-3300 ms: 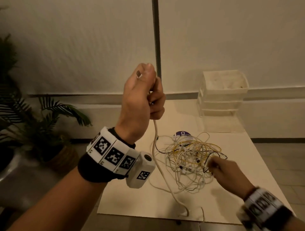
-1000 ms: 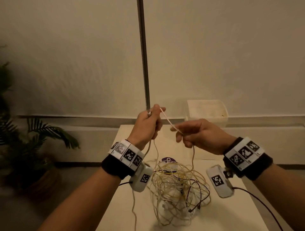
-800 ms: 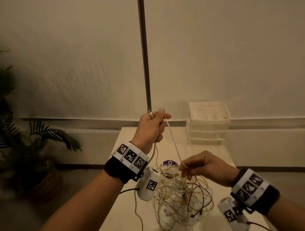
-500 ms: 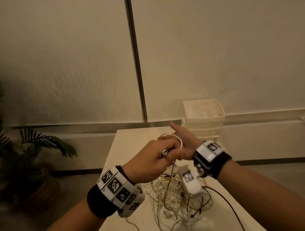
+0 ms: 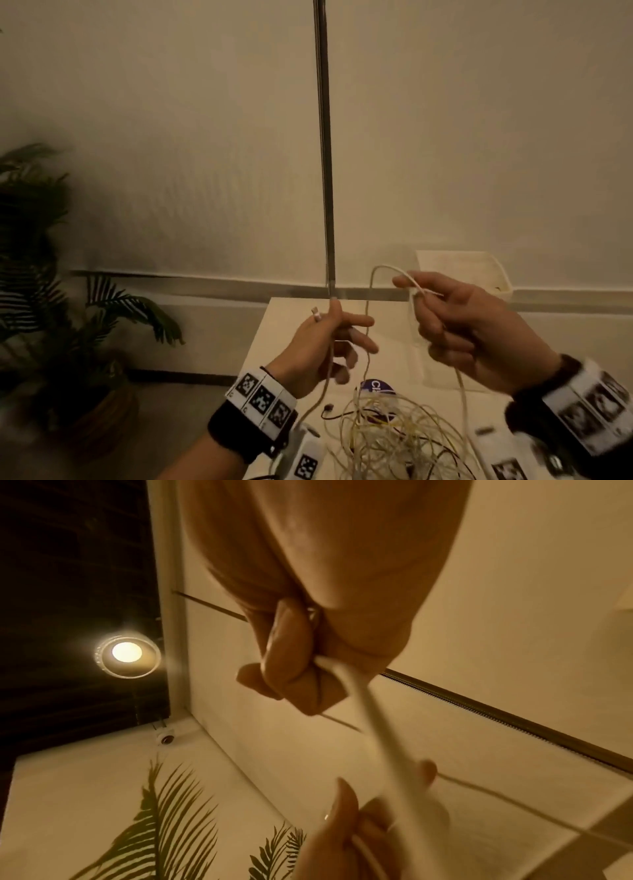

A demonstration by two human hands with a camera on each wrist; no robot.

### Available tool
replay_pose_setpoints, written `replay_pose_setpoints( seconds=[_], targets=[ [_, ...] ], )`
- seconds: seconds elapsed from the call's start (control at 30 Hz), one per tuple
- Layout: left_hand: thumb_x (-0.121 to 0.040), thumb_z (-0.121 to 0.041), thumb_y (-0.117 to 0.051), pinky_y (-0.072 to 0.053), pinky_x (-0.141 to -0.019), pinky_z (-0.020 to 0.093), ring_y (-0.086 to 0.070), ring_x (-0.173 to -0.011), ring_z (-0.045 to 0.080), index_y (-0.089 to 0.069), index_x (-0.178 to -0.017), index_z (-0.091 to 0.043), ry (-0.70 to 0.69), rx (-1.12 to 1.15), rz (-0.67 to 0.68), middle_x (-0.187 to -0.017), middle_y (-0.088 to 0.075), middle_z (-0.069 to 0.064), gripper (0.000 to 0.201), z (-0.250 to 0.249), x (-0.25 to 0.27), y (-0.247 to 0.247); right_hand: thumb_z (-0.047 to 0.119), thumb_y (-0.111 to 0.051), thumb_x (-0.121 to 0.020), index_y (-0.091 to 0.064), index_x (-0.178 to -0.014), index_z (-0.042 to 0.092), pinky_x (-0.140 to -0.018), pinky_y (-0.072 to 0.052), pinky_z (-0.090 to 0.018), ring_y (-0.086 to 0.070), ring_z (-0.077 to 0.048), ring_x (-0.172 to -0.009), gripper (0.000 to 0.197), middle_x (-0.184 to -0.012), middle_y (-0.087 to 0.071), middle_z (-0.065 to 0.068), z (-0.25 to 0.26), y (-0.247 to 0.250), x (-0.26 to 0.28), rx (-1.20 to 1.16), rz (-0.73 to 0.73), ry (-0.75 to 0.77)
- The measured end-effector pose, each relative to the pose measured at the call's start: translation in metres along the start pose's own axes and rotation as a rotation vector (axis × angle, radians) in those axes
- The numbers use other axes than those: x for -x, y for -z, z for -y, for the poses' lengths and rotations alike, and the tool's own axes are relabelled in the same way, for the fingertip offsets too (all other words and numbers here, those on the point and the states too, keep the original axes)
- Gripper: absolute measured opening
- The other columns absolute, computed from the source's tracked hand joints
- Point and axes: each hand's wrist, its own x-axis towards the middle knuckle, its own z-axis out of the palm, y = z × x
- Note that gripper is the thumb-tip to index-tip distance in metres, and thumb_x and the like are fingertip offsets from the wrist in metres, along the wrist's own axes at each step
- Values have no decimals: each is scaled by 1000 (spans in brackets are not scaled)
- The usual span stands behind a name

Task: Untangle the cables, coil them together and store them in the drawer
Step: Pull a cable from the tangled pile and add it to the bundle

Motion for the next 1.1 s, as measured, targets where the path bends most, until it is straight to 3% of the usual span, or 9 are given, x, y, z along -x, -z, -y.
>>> replay_pose_setpoints(
  seconds=[0.13, 0.23, 0.4, 0.5, 0.57, 0.67, 0.77, 0.93, 1.1],
  targets=[
    [-99, -56, -23, -52, -70, 36, -68, -84, 21, -56, -125, 1, 56, 200, 64, -116, -70, 16, 71, -13, -22, -21, 31, -73, -80, -63, -122, 15, -42, -18, -27, -19, -17, -44, 46, -64, -52, -9, -16, 8, 32, 301, 152, -123],
    [-103, -47, -31, -56, -66, 31, -72, -77, 20, -63, -105, -2, 116, 320, -8, -94, -75, 12, 55, -30, -34, -25, 30, -66, -86, -66, -117, 16, -45, -23, -28, -26, -19, -49, 34, -63, -53, -8, -41, 19, 57, 400, 103, -268],
    [-103, -26, -42, -45, -55, 28, -51, -52, 15, -54, -80, -13, 48, 123, 83, -62, -52, 1, 29, -48, -30, -44, 18, -60, -87, -65, -112, -2, -73, -54, -45, -60, -31, -71, 32, -88, -64, -24, -63, 40, 57, 217, -192, -323],
    [-104, -23, -38, -43, -54, 31, -47, -51, 17, -51, -83, -9, -119, -16, 246, -62, -48, 3, 28, -43, -18, -57, 41, -49, -93, -55, -118, -8, -86, -52, -50, -65, -38, -84, 56, -100, -65, -29, -56, 45, 17, -148, -298, -372],
    [-103, -24, -40, -42, -53, 31, -47, -51, 19, -49, -88, -2, -178, -112, 358, -62, -49, 6, 28, -38, -10, -61, 52, -40, -97, -59, -106, -5, -76, -57, -49, -68, -36, -73, 61, -90, -65, -26, -51, 33, -11, -215, -217, -386],
    [-99, -26, -42, -47, -55, 33, -50, -53, 23, -47, -92, 6, -208, -243, 419, -62, -51, 11, 33, -32, 0, -53, 16, -40, -97, -57, -90, -4, -45, -56, -32, -63, -27, -49, 27, -73, -57, -19, -37, 18, -52, -210, -202, -302],
    [-101, -27, -41, -53, -64, 44, -57, -60, 29, -51, -89, -2, -175, -250, 384, -66, -54, 12, 30, -30, 15, -33, 3, -40, -92, -56, -82, -3, -42, -53, -24, -60, -18, -46, 19, -67, -58, -11, -9, 16, -72, -348, -396, -230],
    [-100, -39, -39, -58, -75, 55, -66, -82, 37, -57, -112, 7, -97, 114, -78, -90, -63, 25, 51, -19, 12, -1, 0, -38, -92, -51, -97, 9, -31, -23, -17, -29, -8, -35, 17, -65, -49, -6, 12, 6, -54, -118, -317, -96],
    [-92, -51, -41, -51, -94, 58, -63, -115, 35, -46, -135, -3, -113, 287, -2, -122, -66, 20, 65, -29, -8, 0, 9, -51, -85, -54, -102, 10, -44, -14, -24, -24, -12, -37, 17, -65, -50, -13, -21, -12, -11, 96, -184, -3]
  ],
)
